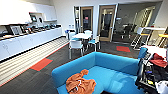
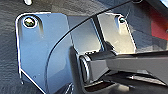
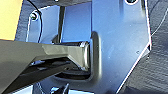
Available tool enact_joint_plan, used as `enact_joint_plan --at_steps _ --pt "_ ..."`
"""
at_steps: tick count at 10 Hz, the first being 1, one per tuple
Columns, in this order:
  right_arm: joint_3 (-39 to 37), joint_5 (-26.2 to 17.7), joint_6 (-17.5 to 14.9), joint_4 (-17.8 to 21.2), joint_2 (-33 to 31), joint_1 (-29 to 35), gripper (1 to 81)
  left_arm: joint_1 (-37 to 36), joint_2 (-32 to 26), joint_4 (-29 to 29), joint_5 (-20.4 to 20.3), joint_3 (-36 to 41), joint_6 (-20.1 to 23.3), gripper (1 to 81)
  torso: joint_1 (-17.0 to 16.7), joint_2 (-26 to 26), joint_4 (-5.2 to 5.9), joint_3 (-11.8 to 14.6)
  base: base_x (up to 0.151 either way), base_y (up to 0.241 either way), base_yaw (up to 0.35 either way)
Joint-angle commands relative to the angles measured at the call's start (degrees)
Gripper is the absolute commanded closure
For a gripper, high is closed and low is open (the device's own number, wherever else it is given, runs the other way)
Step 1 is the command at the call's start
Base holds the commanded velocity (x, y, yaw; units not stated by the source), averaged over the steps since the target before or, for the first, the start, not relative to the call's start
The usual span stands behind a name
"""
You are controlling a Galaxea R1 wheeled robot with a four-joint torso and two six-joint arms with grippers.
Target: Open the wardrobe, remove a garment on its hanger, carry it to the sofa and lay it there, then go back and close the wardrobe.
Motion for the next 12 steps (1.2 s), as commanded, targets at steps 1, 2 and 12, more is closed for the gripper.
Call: enact_joint_plan --at_steps 1,2,12 --pt "0.2 -3.3 -0.1 0.0 0.3 1.3 1.0 -1.9 -0.1 0.6 1.9 0.1 0.1 1.0 0.0 0.0 0.0 0.0 0.0 0.0 0.0" --pt "0.2 -3.4 -0.1 0.0 0.4 1.4 1.0 -1.9 0.0 0.6 1.9 0.1 0.1 1.0 0.0 0.0 0.0 0.0 0.0 0.0 0.0" --pt "0.2 -3.4 -0.1 -0.1 0.6 1.5 1.0 -2.0 -0.6 0.6 2.0 0.0 -0.1 1.0 0.0 0.0 0.0 0.0 0.0 0.0 0.144"
